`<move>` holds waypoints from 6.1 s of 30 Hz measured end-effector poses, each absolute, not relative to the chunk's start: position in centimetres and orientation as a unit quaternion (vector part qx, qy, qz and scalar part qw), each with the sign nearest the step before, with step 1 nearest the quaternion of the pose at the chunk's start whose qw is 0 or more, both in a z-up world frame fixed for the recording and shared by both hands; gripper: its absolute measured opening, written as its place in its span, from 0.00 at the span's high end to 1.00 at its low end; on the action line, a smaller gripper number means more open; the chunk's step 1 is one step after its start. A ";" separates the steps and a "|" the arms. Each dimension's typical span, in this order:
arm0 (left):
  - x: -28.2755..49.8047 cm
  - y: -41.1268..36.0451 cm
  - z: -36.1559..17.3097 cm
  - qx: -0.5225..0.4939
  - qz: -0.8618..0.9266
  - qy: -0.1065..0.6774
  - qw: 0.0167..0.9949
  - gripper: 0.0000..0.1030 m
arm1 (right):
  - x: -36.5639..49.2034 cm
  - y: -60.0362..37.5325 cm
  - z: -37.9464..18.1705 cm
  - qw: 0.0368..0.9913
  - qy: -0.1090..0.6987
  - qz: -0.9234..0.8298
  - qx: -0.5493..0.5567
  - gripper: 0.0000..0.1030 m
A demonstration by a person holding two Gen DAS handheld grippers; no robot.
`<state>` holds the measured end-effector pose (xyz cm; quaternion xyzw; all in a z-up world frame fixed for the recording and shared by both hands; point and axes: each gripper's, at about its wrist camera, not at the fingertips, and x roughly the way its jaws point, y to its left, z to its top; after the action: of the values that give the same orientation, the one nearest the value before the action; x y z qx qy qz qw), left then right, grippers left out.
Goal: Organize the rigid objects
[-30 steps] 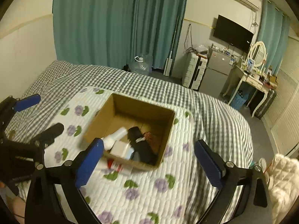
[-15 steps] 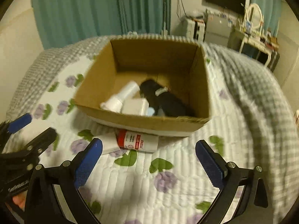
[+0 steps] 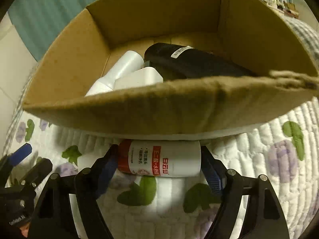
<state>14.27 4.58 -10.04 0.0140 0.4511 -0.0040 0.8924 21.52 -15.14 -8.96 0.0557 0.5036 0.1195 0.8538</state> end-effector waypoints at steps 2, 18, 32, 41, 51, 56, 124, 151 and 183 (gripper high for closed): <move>14.2 3.7 -9.8 0.010 -0.017 0.454 0.891 0.14 | 20.9 -16.2 -8.3 0.856 0.498 0.115 0.076 0.24; 18.4 -1.9 -13.6 0.023 -0.030 0.522 0.852 0.14 | 18.8 -21.6 -6.6 0.880 0.469 0.032 0.073 0.24; 17.4 -3.3 -12.7 0.043 -0.036 0.516 0.855 0.38 | 18.6 -22.3 -6.4 0.880 0.464 0.042 0.098 0.24; 12.4 -2.5 -6.7 0.015 -0.030 0.468 0.883 0.38 | 15.0 -21.8 -1.9 0.894 0.437 0.058 0.077 0.24; 8.6 -3.0 1.3 0.007 -0.020 0.404 0.915 0.37 | 10.0 -23.0 6.5 0.924 0.378 0.058 0.021 0.24; 7.0 -3.0 5.5 0.008 -0.024 0.361 0.932 0.37 | 8.5 -22.6 11.3 0.937 0.340 0.078 -0.002 0.24; 27.4 -4.5 1.8 0.030 -0.014 0.361 0.932 0.28 | 32.0 -18.3 9.4 0.937 0.333 0.091 -0.059 0.19; 2.9 -0.9 25.4 0.037 0.021 0.072 0.996 0.05 | 5.6 -22.1 36.1 0.991 0.113 0.040 -0.061 0.00; 5.3 1.4 2.5 0.013 0.026 0.194 0.980 0.05 | 8.9 -21.0 7.4 0.969 0.237 0.065 -0.007 0.00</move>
<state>5.29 1.37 2.52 0.0134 0.1944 0.0259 0.9805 8.88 -20.99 7.35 -0.0066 0.2370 0.0654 0.9693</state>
